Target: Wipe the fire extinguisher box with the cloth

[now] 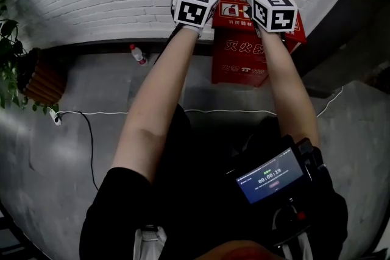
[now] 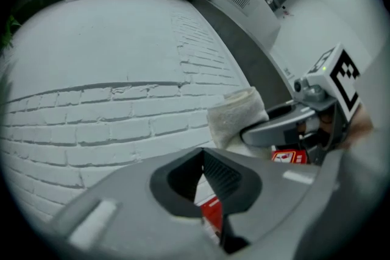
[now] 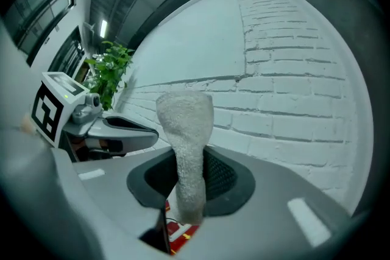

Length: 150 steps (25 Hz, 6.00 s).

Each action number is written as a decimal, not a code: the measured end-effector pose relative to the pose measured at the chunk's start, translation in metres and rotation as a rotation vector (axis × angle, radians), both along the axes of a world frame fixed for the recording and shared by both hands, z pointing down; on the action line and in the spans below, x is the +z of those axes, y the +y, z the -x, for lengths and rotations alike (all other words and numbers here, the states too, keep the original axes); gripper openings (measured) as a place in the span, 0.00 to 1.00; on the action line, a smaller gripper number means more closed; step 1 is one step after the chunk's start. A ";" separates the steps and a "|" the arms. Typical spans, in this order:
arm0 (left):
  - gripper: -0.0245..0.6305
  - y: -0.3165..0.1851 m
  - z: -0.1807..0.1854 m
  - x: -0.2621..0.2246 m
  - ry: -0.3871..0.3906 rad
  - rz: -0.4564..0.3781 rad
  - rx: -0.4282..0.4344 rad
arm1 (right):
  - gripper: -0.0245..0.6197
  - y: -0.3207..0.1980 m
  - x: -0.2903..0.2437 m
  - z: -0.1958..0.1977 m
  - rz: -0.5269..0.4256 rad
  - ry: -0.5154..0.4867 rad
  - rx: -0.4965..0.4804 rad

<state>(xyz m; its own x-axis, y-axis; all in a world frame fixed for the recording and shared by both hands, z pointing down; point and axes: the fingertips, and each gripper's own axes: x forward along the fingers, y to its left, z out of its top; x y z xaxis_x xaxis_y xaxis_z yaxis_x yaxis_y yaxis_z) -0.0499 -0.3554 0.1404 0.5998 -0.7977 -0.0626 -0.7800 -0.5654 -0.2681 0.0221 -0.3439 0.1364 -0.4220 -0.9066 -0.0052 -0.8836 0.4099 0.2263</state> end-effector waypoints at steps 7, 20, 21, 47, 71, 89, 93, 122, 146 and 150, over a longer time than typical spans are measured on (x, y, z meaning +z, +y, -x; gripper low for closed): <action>0.04 -0.024 -0.008 0.004 -0.017 0.019 0.003 | 0.18 -0.046 0.005 -0.019 0.008 0.408 0.066; 0.04 -0.057 0.014 0.056 -0.061 0.076 -0.027 | 0.18 -0.107 0.107 0.000 0.187 1.091 -0.003; 0.04 -0.058 0.017 0.060 -0.062 0.083 -0.030 | 0.18 -0.109 0.112 0.002 0.197 1.098 -0.009; 0.04 -0.007 0.034 0.100 0.026 0.200 -0.067 | 0.17 -0.009 0.172 0.029 0.340 1.287 -0.225; 0.04 0.032 -0.020 0.056 0.049 0.164 0.010 | 0.17 0.102 0.161 0.014 0.382 1.122 -0.392; 0.04 -0.014 -0.086 0.030 0.051 0.184 0.039 | 0.17 -0.037 0.086 -0.108 0.305 1.134 -0.043; 0.04 -0.024 -0.097 0.045 0.036 0.207 0.047 | 0.17 -0.065 0.098 -0.116 0.303 1.119 -0.002; 0.04 0.041 -0.108 0.067 -0.012 0.255 0.007 | 0.17 0.038 0.170 -0.096 0.449 1.280 -0.200; 0.04 0.049 -0.168 0.036 -0.022 0.186 0.055 | 0.17 0.082 0.111 -0.130 0.374 1.160 -0.167; 0.04 0.047 -0.192 0.019 0.004 0.169 0.094 | 0.17 0.049 0.087 -0.165 0.348 1.126 -0.061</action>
